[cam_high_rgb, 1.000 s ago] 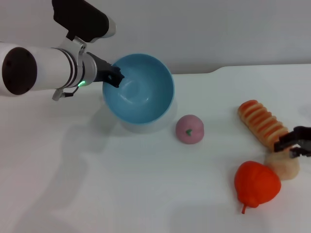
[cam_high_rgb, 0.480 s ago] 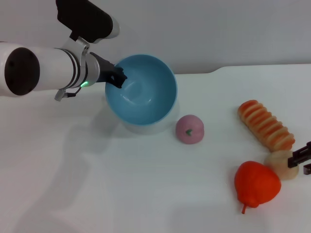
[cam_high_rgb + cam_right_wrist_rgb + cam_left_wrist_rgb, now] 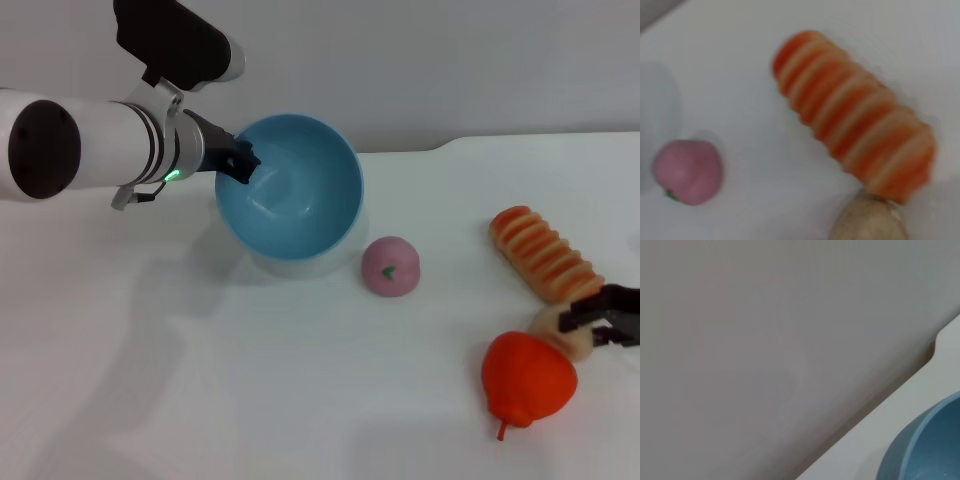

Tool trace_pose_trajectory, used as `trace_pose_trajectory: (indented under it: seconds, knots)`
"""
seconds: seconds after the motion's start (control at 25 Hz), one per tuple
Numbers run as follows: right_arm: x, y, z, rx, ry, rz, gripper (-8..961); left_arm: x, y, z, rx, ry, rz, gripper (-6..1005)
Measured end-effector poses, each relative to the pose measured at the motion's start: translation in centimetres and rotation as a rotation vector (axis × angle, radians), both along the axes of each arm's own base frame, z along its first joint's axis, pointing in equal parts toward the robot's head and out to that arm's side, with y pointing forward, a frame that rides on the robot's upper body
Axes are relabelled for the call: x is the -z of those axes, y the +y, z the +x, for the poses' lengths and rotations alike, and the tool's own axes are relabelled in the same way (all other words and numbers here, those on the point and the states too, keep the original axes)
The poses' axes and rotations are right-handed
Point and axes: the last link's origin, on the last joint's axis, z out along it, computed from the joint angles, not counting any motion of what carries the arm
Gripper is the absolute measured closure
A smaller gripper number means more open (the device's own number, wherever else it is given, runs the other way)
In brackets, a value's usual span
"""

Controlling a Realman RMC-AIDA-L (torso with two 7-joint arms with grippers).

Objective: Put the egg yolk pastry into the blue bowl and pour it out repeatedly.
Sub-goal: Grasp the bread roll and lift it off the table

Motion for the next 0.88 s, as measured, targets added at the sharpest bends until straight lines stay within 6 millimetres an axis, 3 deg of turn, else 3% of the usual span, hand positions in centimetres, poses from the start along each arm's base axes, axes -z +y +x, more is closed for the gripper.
trace_pose_trajectory:
  seconds: [0.52, 0.88]
  knots:
    - [0.53, -0.17, 0.49, 0.014, 0.014, 0.01, 520, 0.17, -0.1, -0.01, 0.006, 0.004, -0.003, 999]
    - [0.32, 0.21, 0.31, -0.025, -0.034, 0.017, 632, 0.16, -0.08, 0.03, 0.009, 0.004, -0.001, 1000]
